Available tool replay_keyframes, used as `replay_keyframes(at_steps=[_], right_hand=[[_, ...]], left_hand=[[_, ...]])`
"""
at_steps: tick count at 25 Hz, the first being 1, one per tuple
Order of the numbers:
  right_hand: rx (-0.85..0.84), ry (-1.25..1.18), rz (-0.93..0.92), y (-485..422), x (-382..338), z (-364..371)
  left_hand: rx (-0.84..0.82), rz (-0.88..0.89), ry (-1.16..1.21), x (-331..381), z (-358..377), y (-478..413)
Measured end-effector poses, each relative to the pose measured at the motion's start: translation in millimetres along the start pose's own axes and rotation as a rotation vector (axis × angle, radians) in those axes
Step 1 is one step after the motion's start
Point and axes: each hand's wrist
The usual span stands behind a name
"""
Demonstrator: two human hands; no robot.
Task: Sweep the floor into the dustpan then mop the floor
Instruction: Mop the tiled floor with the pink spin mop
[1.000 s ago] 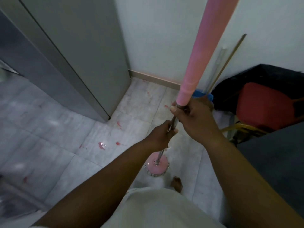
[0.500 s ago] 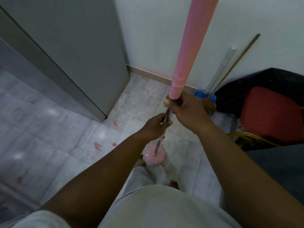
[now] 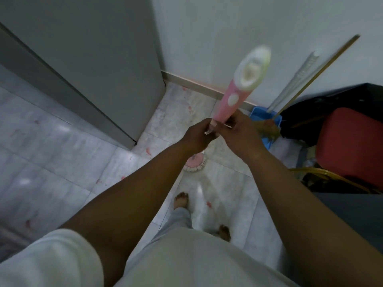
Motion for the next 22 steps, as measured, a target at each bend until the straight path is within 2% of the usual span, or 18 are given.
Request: replay_keyframes(at_steps=[5,9,13,17,22], right_hand=[[0.014,0.036,-0.011,2,11,-7],[0.0,0.153,-0.039,9,16,-10],[-0.052,0.31,-0.125,15,16,-20],[-0.144,0.308,-0.13,19,16,-28],[-0.135,0.154,-0.102,35,29,-28]], left_hand=[[-0.093,0.022,0.06,-8,2,1],[-0.139,0.011,0.053,-12,6,13],[-0.172,0.101,-0.232,-8,9,24],[-0.123,0.102,-0.242,-9,18,35],[-0.198,0.115,-0.193,-18,25,39]])
Point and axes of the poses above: each hand's wrist, its own y-axis away from the middle knuckle, its own z-axis out of the palm, x = y × z, and after that the axes turned 12 degrees about z, right-handed
